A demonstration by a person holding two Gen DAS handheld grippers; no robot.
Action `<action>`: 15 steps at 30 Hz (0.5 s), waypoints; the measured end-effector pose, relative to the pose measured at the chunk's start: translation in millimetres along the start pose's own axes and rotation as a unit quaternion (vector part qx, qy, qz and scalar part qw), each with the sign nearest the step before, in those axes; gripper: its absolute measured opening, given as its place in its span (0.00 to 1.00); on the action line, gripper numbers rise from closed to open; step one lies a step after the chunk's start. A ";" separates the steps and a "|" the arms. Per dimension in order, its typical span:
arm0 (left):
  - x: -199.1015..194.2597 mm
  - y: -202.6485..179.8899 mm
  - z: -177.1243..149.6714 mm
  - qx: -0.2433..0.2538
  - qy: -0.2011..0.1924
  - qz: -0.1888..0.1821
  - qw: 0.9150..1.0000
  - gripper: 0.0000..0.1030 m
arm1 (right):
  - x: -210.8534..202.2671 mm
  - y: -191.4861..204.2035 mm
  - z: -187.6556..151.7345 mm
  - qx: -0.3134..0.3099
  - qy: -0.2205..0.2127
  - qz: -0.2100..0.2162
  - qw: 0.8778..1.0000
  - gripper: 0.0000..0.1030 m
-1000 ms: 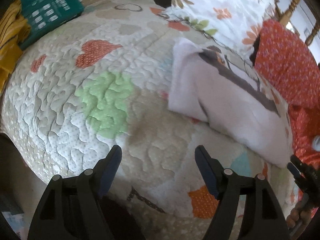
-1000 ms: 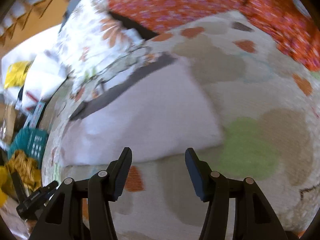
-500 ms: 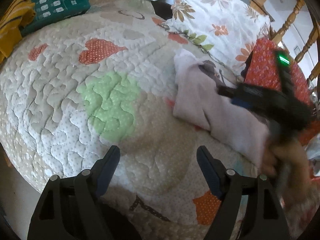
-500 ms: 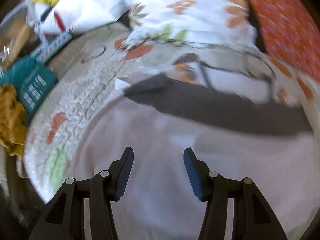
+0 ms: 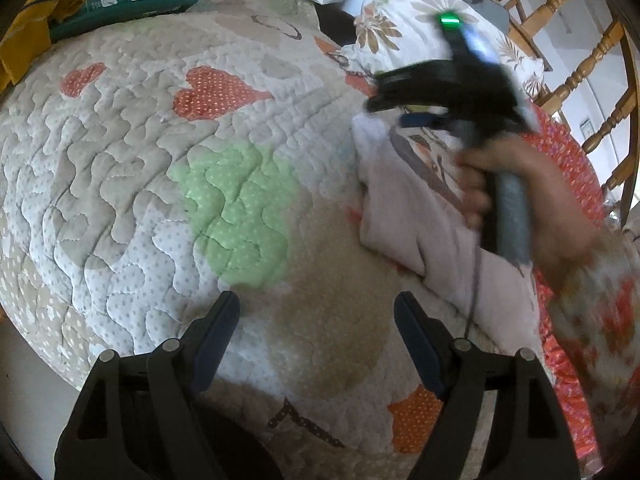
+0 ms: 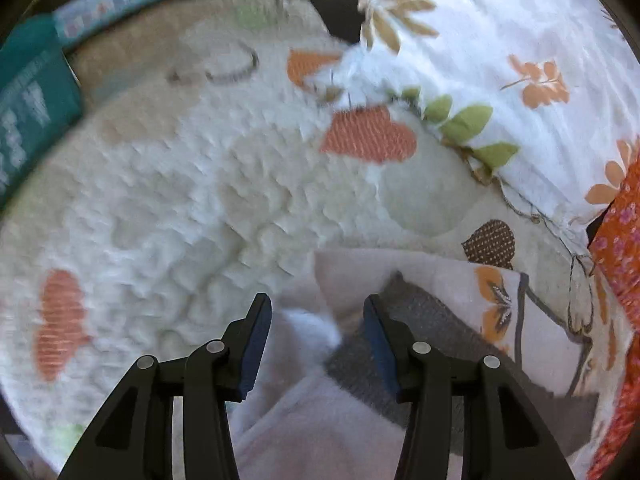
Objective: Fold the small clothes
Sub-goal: 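Move the right tool to the side edge of the folded cardigan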
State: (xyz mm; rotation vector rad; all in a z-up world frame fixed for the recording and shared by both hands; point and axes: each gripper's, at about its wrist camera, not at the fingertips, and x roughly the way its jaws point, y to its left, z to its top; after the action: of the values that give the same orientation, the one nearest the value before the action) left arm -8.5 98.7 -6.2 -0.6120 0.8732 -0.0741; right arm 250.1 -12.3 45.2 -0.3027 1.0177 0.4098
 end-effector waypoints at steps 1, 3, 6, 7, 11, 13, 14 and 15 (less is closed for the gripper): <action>-1.3 1.8 -0.7 -0.004 -0.001 -0.003 1.000 0.77 | -20.1 -5.7 -9.9 0.005 -0.011 0.016 1.000 0.51; -3.0 3.3 -0.8 -0.013 -0.003 -0.008 1.000 0.77 | -44.5 -8.3 -33.6 -0.008 -0.014 0.036 0.999 0.52; -6.4 3.7 -2.1 -0.021 -0.007 -0.009 1.000 0.77 | -66.4 -3.2 -74.8 -0.044 -0.002 0.040 0.998 0.52; -8.1 4.6 -3.4 -0.023 -0.008 -0.010 1.000 0.77 | -74.0 -1.8 -96.5 -0.053 0.005 0.047 0.997 0.52; -20.0 11.1 -7.1 -0.038 -0.019 -0.015 0.999 0.77 | -86.6 7.4 -150.4 -0.081 0.004 0.054 0.995 0.52; -26.9 19.4 -7.2 -0.054 -0.029 -0.017 0.998 0.77 | -85.8 18.8 -165.8 -0.109 0.001 0.048 0.993 0.52; -28.5 23.3 -5.8 -0.063 -0.034 -0.015 0.997 0.77 | -85.1 25.7 -169.8 -0.122 -0.003 0.048 0.991 0.52; -34.0 28.6 -7.2 -0.074 -0.042 -0.014 0.996 0.77 | -84.4 32.2 -171.2 -0.134 -0.008 0.045 0.990 0.52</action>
State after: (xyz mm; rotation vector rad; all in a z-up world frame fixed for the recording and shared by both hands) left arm -41.2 129.2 -1.3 -0.7610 0.7934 -0.0100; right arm 66.8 -73.1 31.9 -0.4951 0.9629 0.6316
